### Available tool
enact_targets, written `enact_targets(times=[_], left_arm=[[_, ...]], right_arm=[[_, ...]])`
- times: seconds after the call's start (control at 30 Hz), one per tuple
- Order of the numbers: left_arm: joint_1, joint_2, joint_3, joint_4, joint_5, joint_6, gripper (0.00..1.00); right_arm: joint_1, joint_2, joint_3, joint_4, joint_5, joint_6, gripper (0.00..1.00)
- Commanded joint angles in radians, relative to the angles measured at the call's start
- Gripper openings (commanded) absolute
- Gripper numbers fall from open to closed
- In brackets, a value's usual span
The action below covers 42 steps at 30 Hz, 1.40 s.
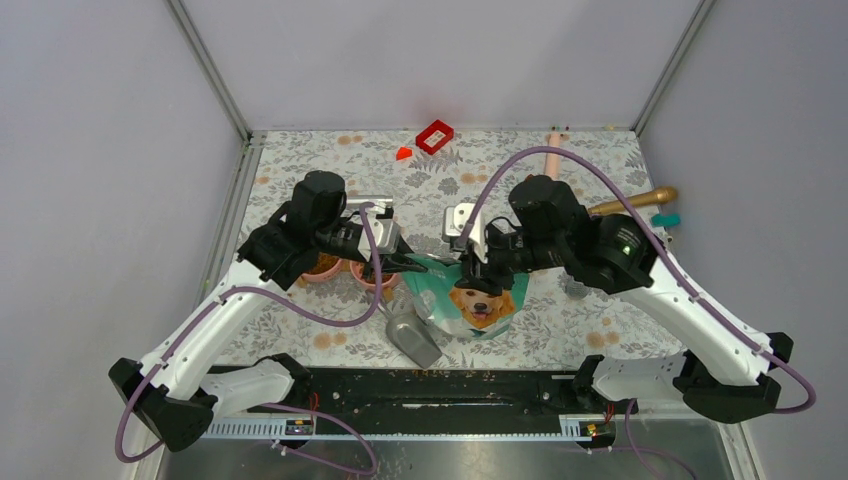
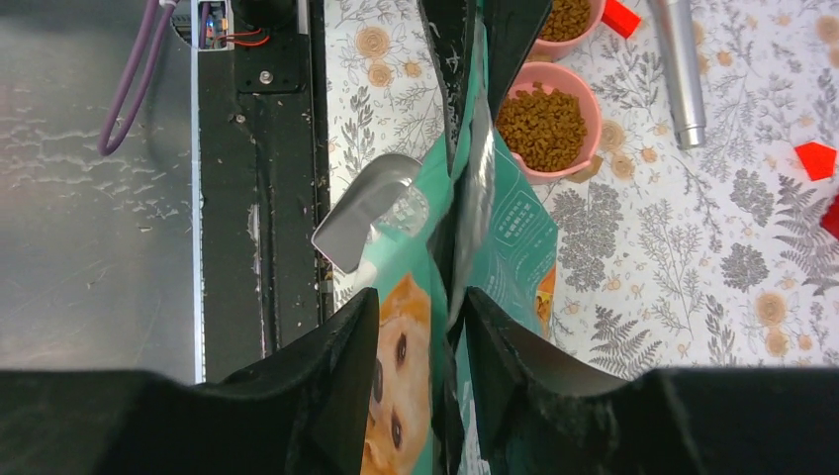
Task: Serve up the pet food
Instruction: Close the pet food bag at the center of the board.
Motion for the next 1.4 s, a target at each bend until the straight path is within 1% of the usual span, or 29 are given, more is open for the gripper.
enact_targets(times=[0.0, 0.03, 0.07, 0.1, 0.13, 0.17, 0.4, 0.43, 0.47, 0.53, 0.73, 0.87, 0.93, 0.97, 1.0, 1.03, 1.07, 1.27, 1.3, 1.37], left_arm=[[0.005, -0.038, 0.0, 0.047, 0.018, -0.014, 0.0], [0.005, -0.038, -0.001, 0.047, 0.018, -0.012, 0.0], [0.005, -0.04, -0.001, 0.049, 0.016, -0.011, 0.0], [0.005, -0.039, -0.002, 0.049, 0.015, -0.011, 0.0], [0.005, -0.04, -0.002, 0.049, 0.015, -0.012, 0.0], [0.005, -0.041, -0.002, 0.047, 0.014, -0.011, 0.0], [0.005, -0.047, 0.002, 0.043, 0.008, -0.018, 0.01], [0.006, -0.046, 0.003, 0.046, 0.014, -0.024, 0.19], [0.005, -0.046, 0.004, 0.045, 0.019, -0.029, 0.3], [0.005, -0.048, 0.003, 0.047, 0.024, -0.035, 0.43], [0.005, -0.056, -0.018, 0.068, 0.015, -0.04, 0.49], [0.005, -0.045, -0.025, 0.147, 0.006, -0.145, 0.5], [0.004, -0.039, -0.021, 0.181, -0.017, -0.198, 0.49], [0.003, -0.036, -0.02, 0.186, -0.026, -0.212, 0.43], [0.003, -0.036, -0.02, 0.191, -0.031, -0.218, 0.32], [0.003, -0.035, -0.018, 0.191, -0.033, -0.219, 0.1], [0.004, -0.035, -0.017, 0.192, -0.037, -0.221, 0.0], [0.004, -0.06, -0.041, 0.199, -0.023, -0.199, 0.0], [0.002, -0.058, -0.036, 0.201, -0.023, -0.212, 0.02], [0.003, -0.052, -0.028, 0.2, -0.015, -0.23, 0.38]], right_arm=[[0.023, 0.038, 0.044, 0.024, 0.037, 0.027, 0.43], [0.026, 0.045, 0.047, 0.018, 0.05, 0.027, 0.4], [0.027, 0.052, 0.053, 0.008, 0.067, 0.024, 0.32], [0.029, 0.057, 0.058, -0.002, 0.081, 0.022, 0.2], [0.03, 0.058, 0.062, 0.002, 0.094, 0.029, 0.03], [0.03, 0.055, 0.063, 0.009, 0.108, 0.041, 0.0], [0.033, 0.013, 0.06, 0.025, 0.147, 0.087, 0.0], [0.033, 0.017, 0.064, 0.022, 0.144, 0.092, 0.0], [0.034, 0.024, 0.068, 0.024, 0.143, 0.106, 0.0], [0.033, 0.038, 0.08, 0.02, 0.126, 0.122, 0.0], [0.034, 0.038, 0.077, 0.037, 0.098, 0.143, 0.0], [0.035, 0.032, 0.071, 0.042, 0.092, 0.142, 0.0], [0.035, 0.031, 0.069, 0.041, 0.106, 0.136, 0.0], [0.035, 0.031, 0.067, 0.042, 0.113, 0.135, 0.0], [0.035, 0.032, 0.067, 0.041, 0.119, 0.135, 0.0], [0.035, 0.032, 0.068, 0.042, 0.121, 0.136, 0.0], [0.035, 0.031, 0.069, 0.041, 0.125, 0.139, 0.0], [0.035, 0.018, 0.065, 0.044, 0.136, 0.144, 0.0], [0.035, 0.018, 0.066, 0.045, 0.131, 0.15, 0.0], [0.035, 0.019, 0.069, 0.047, 0.116, 0.158, 0.0]])
